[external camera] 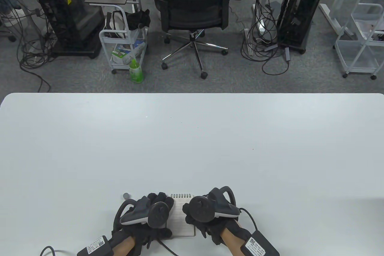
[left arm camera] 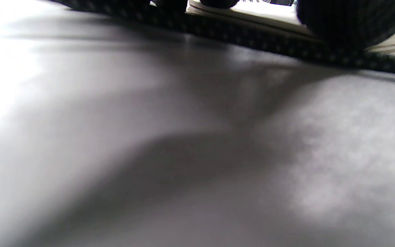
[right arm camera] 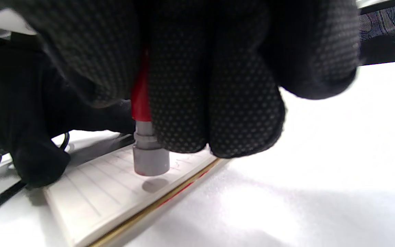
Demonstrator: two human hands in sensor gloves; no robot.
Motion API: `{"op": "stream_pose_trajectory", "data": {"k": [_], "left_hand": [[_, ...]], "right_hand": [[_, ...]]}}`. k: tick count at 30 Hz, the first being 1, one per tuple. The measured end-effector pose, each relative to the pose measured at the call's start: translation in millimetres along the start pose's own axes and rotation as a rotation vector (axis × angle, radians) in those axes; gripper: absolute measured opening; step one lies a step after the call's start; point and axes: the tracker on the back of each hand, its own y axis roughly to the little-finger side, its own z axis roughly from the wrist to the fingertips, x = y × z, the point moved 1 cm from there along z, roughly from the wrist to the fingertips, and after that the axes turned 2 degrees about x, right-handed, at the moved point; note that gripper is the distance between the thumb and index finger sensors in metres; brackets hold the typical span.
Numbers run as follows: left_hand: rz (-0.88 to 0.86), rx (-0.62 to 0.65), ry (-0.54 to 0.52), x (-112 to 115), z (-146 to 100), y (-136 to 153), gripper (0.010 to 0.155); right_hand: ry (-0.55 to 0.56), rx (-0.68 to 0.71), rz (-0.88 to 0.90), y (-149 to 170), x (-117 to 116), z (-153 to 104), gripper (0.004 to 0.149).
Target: Stamp flower pattern stamp onto notebook
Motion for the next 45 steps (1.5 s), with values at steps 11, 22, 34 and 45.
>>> {"op": "stream_pose_trajectory", "data": {"k": [11,22,34,45], "left_hand": [[0.000,0.000,0.000,0,0,0,0.096],[0.000,0.000,0.000,0,0,0,0.096],[0.001,0.000,0.001,0,0,0,0.096],[0.003,-0.002,-0.001,0,0,0,0.096]], "right_hand": [[-0.011,0.007,-0.020,-4,-6,3,0.045],[0.001,0.017,-0.048,-9,-9,3,0.045],[-0.022,0.016,-0.051,-14,-14,4,0.043],[-0.013,0.038,-0.042,-13,-16,4,0.042]]}}
